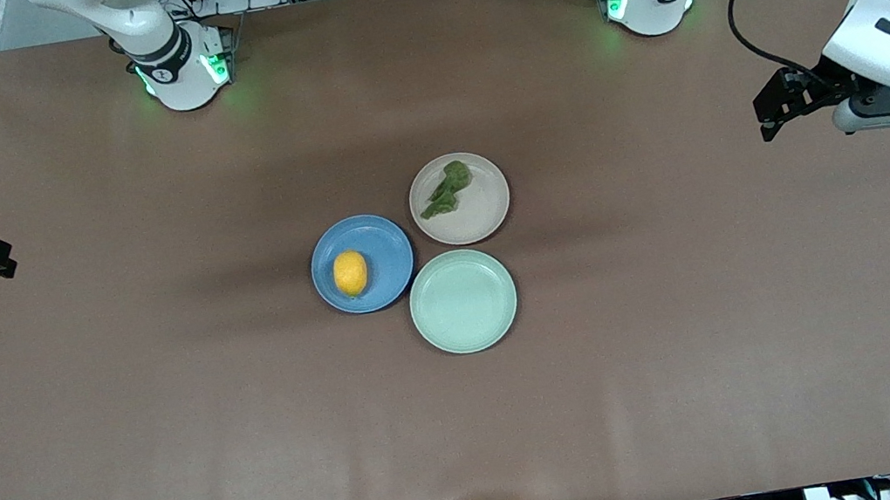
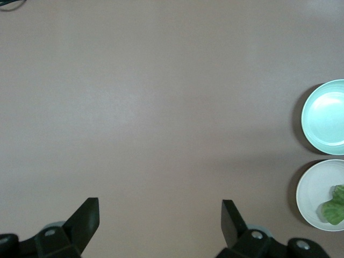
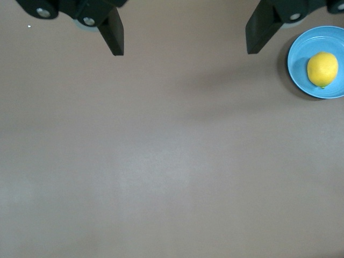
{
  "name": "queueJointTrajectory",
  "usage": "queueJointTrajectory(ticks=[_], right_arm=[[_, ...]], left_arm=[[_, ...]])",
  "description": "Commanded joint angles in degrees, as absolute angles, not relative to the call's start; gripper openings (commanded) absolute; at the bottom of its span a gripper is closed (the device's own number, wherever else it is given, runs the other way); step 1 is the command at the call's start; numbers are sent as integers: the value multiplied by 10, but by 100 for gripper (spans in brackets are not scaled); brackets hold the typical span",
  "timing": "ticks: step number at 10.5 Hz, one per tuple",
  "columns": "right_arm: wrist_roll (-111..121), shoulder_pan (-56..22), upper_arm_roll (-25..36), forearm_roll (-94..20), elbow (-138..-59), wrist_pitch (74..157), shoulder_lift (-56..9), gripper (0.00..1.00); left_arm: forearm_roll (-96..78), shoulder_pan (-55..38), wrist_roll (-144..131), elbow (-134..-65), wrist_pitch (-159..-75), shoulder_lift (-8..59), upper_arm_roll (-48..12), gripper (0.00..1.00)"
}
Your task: Place lemon and lettuce in plates
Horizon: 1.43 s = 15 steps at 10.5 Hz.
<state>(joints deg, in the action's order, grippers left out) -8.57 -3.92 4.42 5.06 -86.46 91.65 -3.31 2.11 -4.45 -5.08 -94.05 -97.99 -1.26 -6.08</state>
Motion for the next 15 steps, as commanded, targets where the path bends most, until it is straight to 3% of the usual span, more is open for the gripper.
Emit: queueJointTrajectory(ticks=[1,6,15], right_arm=[[-66,-31,46,9,-846,896,-26,100],[-48,-31,45,6,-846,857,-24,100],[-30,-30,46,6,-846,843,-24,100]], left_arm=[[5,-45,-37,-903,-933,-8,-57,100],[-3,-51,-38,-871,-865,9,-57,100],[-7,-45,-35,-867,-863,5,-58,100]])
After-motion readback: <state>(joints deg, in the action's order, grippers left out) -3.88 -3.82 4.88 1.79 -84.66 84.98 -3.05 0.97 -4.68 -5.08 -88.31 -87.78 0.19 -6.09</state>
